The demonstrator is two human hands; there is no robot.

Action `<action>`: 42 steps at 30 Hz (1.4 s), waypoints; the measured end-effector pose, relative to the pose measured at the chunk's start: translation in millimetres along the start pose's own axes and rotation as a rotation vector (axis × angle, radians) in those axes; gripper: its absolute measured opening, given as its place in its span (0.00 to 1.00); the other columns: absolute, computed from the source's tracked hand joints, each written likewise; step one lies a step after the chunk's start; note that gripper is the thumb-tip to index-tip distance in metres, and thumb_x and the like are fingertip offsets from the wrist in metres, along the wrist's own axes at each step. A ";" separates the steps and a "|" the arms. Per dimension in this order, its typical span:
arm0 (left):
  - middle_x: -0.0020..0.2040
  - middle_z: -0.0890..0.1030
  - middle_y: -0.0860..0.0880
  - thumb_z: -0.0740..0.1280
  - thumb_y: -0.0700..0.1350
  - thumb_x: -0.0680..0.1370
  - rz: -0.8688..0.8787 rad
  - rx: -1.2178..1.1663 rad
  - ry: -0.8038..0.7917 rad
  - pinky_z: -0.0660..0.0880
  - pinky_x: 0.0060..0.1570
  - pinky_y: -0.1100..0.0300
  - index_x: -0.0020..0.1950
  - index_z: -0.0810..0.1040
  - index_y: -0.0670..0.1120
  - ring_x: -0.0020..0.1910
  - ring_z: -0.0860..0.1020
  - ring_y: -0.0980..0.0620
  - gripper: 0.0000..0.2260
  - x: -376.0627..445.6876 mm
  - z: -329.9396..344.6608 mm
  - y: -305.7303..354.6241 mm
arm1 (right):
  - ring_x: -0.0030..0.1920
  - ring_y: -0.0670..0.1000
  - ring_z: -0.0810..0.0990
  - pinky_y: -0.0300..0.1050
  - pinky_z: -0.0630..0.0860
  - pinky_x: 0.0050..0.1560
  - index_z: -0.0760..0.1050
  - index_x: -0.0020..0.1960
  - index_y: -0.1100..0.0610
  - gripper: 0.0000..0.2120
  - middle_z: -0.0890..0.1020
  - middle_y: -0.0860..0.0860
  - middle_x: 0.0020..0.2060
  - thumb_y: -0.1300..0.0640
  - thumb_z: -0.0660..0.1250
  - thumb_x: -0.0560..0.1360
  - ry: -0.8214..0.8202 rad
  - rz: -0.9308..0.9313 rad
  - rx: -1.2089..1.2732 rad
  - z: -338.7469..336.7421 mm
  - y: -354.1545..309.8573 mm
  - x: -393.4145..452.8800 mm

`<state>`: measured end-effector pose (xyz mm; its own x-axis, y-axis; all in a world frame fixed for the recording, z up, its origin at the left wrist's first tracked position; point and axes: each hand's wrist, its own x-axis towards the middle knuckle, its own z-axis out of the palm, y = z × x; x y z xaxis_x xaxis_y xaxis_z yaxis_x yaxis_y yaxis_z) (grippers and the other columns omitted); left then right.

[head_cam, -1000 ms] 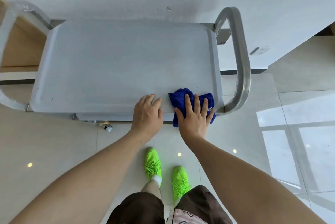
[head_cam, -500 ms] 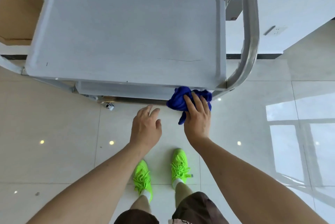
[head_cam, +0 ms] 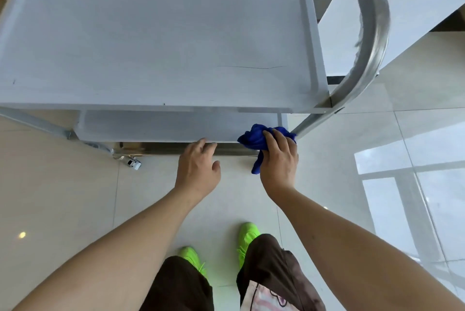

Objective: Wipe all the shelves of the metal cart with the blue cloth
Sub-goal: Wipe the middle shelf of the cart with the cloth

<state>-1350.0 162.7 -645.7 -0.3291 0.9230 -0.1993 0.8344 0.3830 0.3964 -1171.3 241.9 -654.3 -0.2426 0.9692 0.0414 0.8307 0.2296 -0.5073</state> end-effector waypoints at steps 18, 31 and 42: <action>0.60 0.77 0.45 0.54 0.56 0.77 0.306 0.227 0.437 0.67 0.59 0.43 0.59 0.76 0.48 0.61 0.70 0.43 0.20 168.9 131.0 -48.3 | 0.75 0.62 0.59 0.69 0.44 0.75 0.57 0.77 0.38 0.28 0.70 0.48 0.73 0.36 0.50 0.78 0.229 -0.019 -0.213 165.8 71.9 75.4; 0.52 0.79 0.49 0.55 0.52 0.77 0.361 0.250 0.448 0.69 0.51 0.48 0.50 0.75 0.50 0.52 0.75 0.44 0.11 201.7 130.5 -41.7 | 0.80 0.61 0.45 0.71 0.37 0.73 0.47 0.77 0.31 0.36 0.54 0.42 0.80 0.22 0.41 0.71 -0.003 0.013 -0.366 151.6 81.1 138.2; 0.52 0.80 0.49 0.54 0.52 0.74 0.368 0.191 0.501 0.67 0.49 0.46 0.47 0.76 0.51 0.51 0.75 0.43 0.12 219.1 135.6 -36.1 | 0.80 0.60 0.48 0.71 0.41 0.74 0.50 0.76 0.31 0.36 0.55 0.41 0.80 0.22 0.42 0.71 -0.032 -0.036 -0.417 151.0 88.0 180.7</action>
<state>-1392.3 346.3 -825.2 -0.1349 0.9154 0.3792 0.9806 0.0683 0.1840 -1217.7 423.9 -821.4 -0.2850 0.9583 0.0231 0.9515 0.2857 -0.1142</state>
